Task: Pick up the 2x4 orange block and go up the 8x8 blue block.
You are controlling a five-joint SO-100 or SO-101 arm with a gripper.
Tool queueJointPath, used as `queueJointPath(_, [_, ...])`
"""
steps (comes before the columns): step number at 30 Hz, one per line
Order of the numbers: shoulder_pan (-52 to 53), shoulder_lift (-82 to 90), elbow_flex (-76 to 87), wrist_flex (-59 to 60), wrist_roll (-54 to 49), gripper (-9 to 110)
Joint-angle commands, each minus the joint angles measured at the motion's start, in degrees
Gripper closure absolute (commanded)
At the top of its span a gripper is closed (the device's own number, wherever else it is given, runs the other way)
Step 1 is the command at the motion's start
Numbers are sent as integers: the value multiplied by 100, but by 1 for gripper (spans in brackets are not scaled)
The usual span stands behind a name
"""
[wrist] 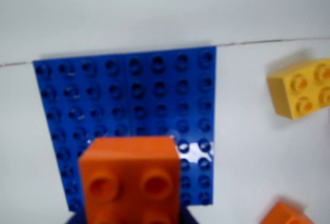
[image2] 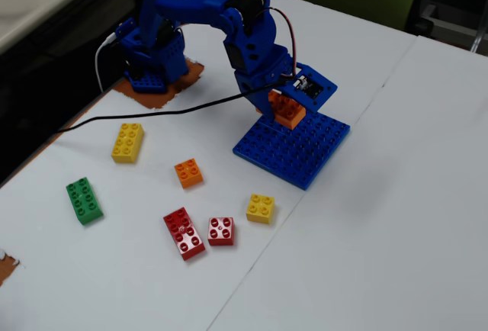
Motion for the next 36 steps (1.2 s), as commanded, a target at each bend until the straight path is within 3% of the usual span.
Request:
queueJointPath(1, [35, 70, -149, -79, 18, 101])
queueJointPath(36, [-44, 35, -26, -35, -26, 101])
